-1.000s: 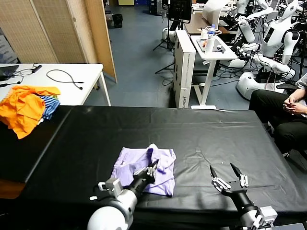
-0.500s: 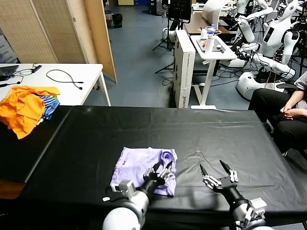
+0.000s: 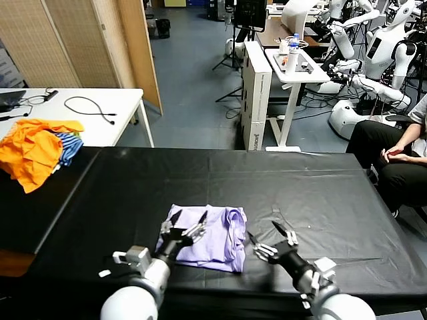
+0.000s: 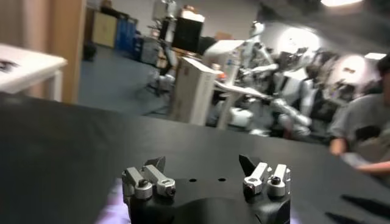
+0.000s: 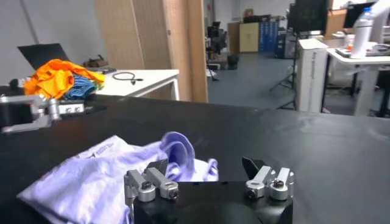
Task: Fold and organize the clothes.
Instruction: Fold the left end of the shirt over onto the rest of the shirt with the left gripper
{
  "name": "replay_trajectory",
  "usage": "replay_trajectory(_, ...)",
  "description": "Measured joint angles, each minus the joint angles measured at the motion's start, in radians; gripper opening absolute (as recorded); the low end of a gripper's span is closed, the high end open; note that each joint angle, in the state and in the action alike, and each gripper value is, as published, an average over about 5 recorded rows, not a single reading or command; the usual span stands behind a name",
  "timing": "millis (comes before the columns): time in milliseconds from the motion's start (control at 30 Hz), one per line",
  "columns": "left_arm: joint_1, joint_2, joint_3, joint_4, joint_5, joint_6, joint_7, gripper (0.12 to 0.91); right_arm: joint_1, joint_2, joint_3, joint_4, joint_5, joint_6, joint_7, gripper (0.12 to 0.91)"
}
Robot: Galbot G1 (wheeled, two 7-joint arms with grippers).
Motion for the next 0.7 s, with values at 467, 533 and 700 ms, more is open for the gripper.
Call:
replay_trajectory(467,0.035,0.006,-0.067,0.027,0.023,-0.003,-0.005,0.907,0.234,0.076,-0.191,-0.161,-0.002,-0.012,0.003,0.834)
replay_trajectory(533,0.036,0.004,-0.069,0.033,0.026,-0.005,-0.005,0.907,0.235,0.077,-0.193,-0.162,-0.003,-0.011,0.004,0.743)
replay_trajectory(700,0.036,0.003,-0.069,0.042,0.033,-0.008,-0.005,0.907,0.219,0.072,-0.186,-0.152,-0.008,-0.023,0.009,0.407)
